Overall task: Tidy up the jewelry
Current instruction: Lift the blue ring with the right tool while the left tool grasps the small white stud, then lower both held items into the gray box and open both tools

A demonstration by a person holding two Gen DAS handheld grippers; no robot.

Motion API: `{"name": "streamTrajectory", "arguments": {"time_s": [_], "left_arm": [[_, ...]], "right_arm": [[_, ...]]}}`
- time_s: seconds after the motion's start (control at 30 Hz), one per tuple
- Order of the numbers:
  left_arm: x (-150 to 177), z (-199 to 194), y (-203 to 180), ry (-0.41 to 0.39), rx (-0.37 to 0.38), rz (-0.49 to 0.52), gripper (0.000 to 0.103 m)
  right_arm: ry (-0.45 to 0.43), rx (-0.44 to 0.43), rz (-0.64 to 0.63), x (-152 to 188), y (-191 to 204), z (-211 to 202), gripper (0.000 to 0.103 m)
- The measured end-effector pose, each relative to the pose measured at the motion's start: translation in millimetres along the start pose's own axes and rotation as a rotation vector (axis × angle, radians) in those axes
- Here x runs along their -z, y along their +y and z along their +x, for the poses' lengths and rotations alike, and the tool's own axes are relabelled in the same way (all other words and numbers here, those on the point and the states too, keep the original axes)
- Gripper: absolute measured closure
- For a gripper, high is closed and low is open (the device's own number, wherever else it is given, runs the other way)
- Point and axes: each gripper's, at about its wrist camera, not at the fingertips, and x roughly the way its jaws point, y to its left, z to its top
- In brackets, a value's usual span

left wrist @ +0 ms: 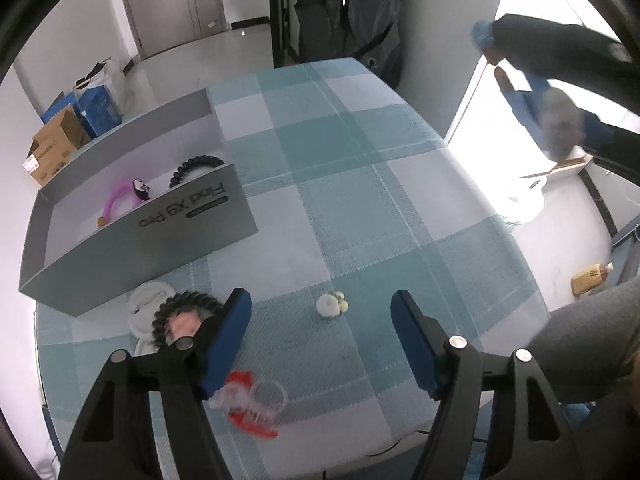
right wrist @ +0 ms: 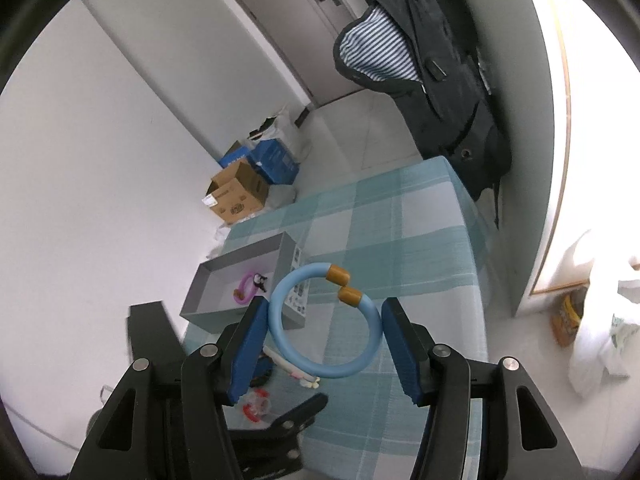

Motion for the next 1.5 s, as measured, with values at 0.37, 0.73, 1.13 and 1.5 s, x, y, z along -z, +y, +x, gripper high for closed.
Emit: {"name": "streamTrajectory", "arguments": {"time_s": [0.37,0.73,1.13,1.5], "left_arm": [[4,-3,-6,0.036,0.004,-0.005,0.081],[7,-30,22,-0.008,0.150,-0.140,0.093],[8,-99,92,-0.150,0.194,-0.282,0.093],[-36,-97,145,-0.200,0.159,-0.372,0.093]], "right_arm": [[0.009,-0.015,0.019,-1,-5,1,0.046],[0.030,-0.030,0.009,2,4,10,0.046],[0.127,-0.085,-0.076,-1,48,45,0.046],[0.200,-0.153,-0.262,-38,123,81,0.046]]}}
